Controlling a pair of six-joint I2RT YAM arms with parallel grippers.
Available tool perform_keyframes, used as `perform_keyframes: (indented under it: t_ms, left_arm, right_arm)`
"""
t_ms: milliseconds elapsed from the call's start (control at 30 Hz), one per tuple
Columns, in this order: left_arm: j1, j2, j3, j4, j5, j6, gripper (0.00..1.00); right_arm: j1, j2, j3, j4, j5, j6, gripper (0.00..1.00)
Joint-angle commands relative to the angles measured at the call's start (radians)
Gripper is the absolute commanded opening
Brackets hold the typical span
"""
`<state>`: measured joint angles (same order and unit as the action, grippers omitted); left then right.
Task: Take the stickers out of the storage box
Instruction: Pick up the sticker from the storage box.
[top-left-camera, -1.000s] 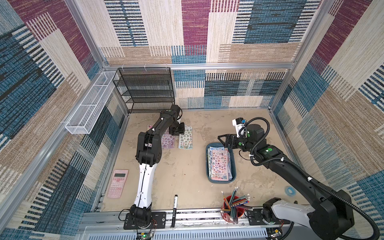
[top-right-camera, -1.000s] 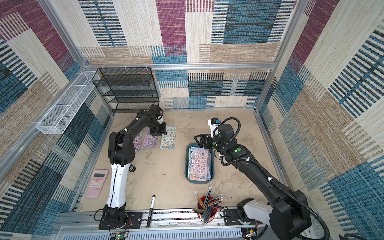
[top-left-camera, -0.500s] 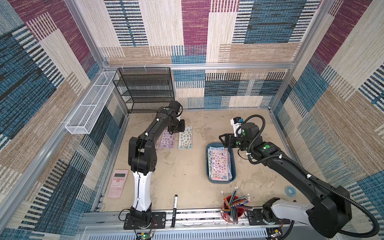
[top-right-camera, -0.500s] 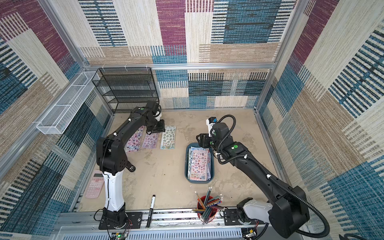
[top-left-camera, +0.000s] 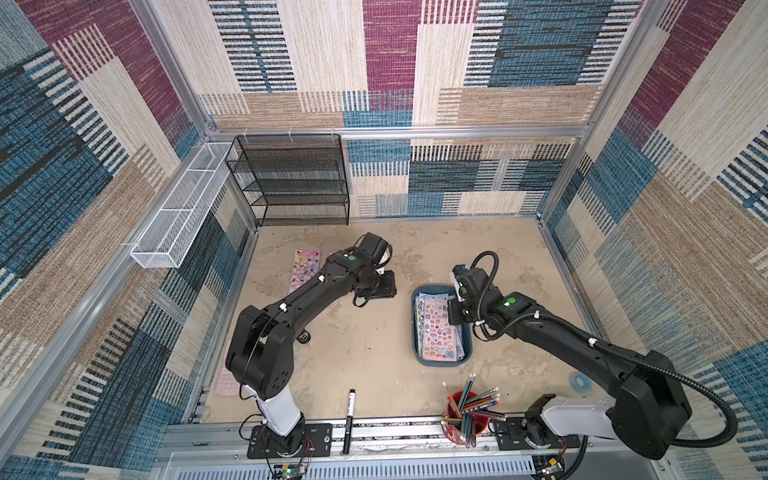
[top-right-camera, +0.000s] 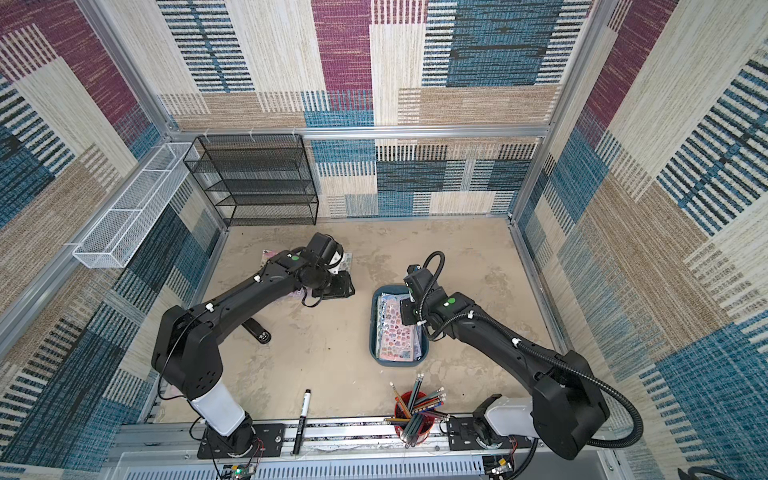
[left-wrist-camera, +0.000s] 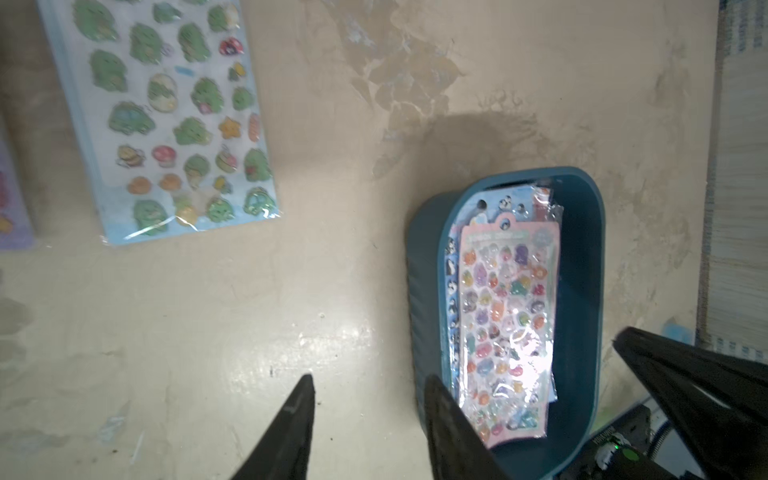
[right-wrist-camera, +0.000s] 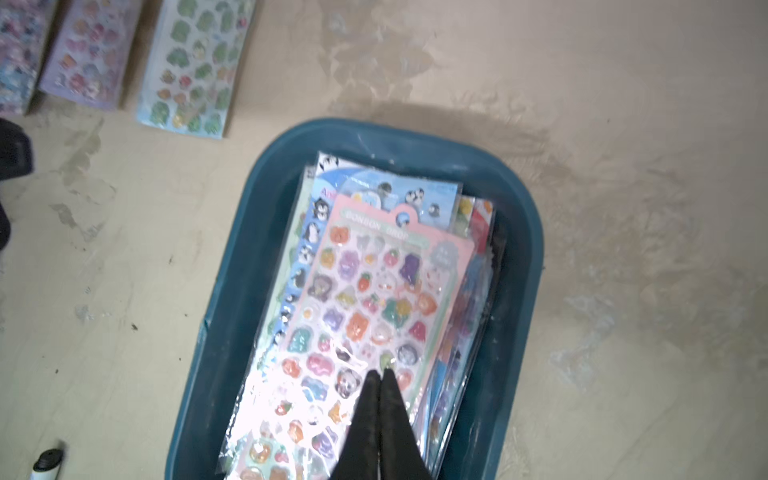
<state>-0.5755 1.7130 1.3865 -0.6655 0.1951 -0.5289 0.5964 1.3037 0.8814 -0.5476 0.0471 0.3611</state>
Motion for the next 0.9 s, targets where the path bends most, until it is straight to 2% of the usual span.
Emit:
perform_keyframes:
  t_ms: [0,167,467,867]
  left_arm:
    - [-0.026,-0.022,-0.067,0.145,0.022,-0.104,0.46]
    - [-0.07,-0.011,-0.127,0.236,0.036,-0.162,0.47]
    - [-0.136,0.084,-0.098,0.25,0.032,-0.179,0.45]
    - [-0.168,0.172,-0.082,0.267,0.049,-0.186,0.38]
  right_arm:
    - [0.002,-0.003,-0.038,0.025,-0.067,0.05,0.0]
    - [0.001,0.021,-0.097,0.074,-0.124,0.079,0.0]
    - [0.002,0.129,-0.162,0.272,-0.276,0.106,0.0]
    - [0.001,0.15,-0.242,0.448,-0.349,0.208,0.0]
